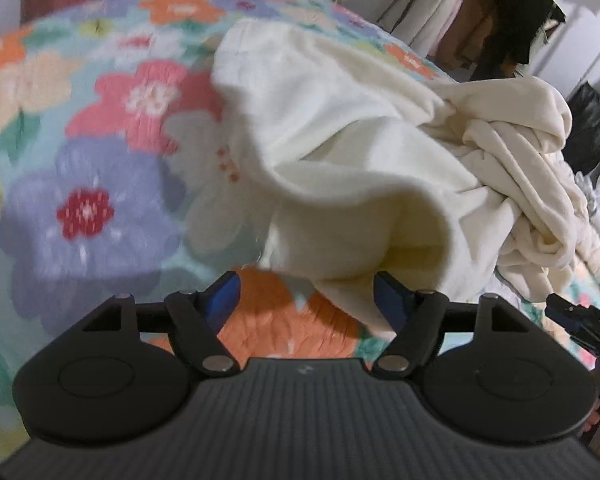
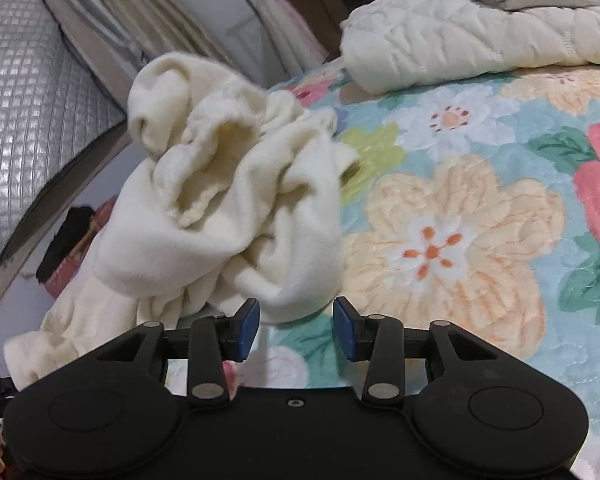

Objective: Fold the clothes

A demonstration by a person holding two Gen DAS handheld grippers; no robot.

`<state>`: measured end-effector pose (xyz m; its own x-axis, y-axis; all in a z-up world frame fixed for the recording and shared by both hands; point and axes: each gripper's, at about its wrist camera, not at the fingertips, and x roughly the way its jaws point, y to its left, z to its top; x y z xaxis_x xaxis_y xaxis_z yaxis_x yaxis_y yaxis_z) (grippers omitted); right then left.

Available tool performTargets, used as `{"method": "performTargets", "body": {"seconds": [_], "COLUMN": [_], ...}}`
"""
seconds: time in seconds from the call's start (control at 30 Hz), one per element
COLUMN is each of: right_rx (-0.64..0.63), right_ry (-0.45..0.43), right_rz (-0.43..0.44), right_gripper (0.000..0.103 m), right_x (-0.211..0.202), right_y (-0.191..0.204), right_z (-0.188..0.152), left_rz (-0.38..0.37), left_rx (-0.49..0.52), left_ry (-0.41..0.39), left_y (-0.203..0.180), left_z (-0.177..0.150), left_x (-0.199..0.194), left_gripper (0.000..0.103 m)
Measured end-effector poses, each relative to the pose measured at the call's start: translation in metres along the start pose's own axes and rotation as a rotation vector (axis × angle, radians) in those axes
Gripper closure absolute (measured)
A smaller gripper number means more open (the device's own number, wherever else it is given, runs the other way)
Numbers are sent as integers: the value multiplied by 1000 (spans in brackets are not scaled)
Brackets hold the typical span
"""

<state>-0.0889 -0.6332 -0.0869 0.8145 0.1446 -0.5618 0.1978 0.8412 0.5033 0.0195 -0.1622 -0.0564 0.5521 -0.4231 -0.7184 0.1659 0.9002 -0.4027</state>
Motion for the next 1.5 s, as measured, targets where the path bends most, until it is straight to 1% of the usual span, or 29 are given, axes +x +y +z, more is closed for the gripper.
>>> {"method": "performTargets", "body": {"seconds": [0.13, 0.17, 0.2, 0.23, 0.27, 0.3, 0.33, 0.37, 0.4, 0.47, 0.5, 0.53, 0.57, 0.6, 0.63, 0.7, 0.73, 0.83, 0.97, 1.03, 1.13, 1.23, 1.33, 1.4, 1.47, 1.5], "right_rx": [-90, -117, -140, -152, -155, -158, -173, -190, -228, -308, -359, -394, -427, -434, -437, -410, -404, -388, -438, -461, -504, -530, -515, -494, -494, -496], "right_ry": [25, 33, 45, 61, 81, 102, 103, 103, 108, 121, 116, 120, 125, 131, 138, 163, 168, 178, 152, 142, 155, 168, 152, 139, 120, 113], "right_rz": [-23, -36, -48, -59, -63, -67, -65, -62, -80, -119, -162, -185, -206, -210, -212, -200, -203, -222, -207, -193, -180, -160, -125, -108, -147, -180], "right_gripper": [57, 57, 57, 56, 54, 48, 41, 38, 35, 35, 35, 35, 35, 35, 35, 35, 35, 35, 35, 35, 35, 35, 35, 34, 33, 32], "right_x": [-9, -16, -25, -35, -50, -67, -84, -101, -114, -137, -147, -155, -163, -172, -181, -198, -204, -219, -205, -190, -156, -118, -82, -59, -33, -20], "right_y": [29, 39, 48, 55, 63, 71, 79, 86, 91, 101, 105, 109, 113, 115, 118, 122, 124, 130, 139, 143, 147, 151, 150, 149, 148, 148], "right_z": [9, 14, 20, 25, 29, 34, 35, 37, 38, 42, 45, 48, 51, 57, 63, 76, 80, 88, 82, 78, 71, 59, 48, 43, 38, 37], "left_rz": [-30, -35, -24, 18, 53, 53, 53, 43, 15, -35, -50, -61, -72, -77, -62, 11, 33, -2, -41, -60, -72, -80, -107, -109, -93, -89], "left_rx": [0, 16, 50, 100, 153, 185, 217, 225, 193, 142, 136, 140, 144, 150, 158, 189, 205, 213, 228, 227, 169, 86, 29, 26, 37, 52], "left_ry": [23, 31, 32, 12, -17, -33, -48, -51, -38, -28, -32, -35, -39, -47, -66, -136, -157, -137, -125, -114, -60, -17, -8, -6, -15, -19], "left_y": [7, 5, 1, -5, -9, -9, -9, -7, -2, 5, 4, 1, -2, -6, -10, -20, -24, -25, -19, -14, -5, 1, -6, -16, -28, -33], "left_z": [2, 4, 5, 5, 4, 3, 2, 2, 4, 6, 7, 7, 7, 6, 6, 3, 2, -2, -11, -14, -18, -21, -19, -16, -15, -16], "left_x": [7, 7, 5, 2, -3, -6, -10, -12, -12, -13, -14, -16, -19, -22, -27, -36, -40, -49, -60, -63, -55, -48, -46, -42, -38, -36], "left_gripper": [31, 34, 36, 38, 38, 38, 38, 38, 38, 38, 38, 38, 38, 38, 38, 38, 38, 37, 36, 35, 35, 35, 35, 35, 35, 35]}}
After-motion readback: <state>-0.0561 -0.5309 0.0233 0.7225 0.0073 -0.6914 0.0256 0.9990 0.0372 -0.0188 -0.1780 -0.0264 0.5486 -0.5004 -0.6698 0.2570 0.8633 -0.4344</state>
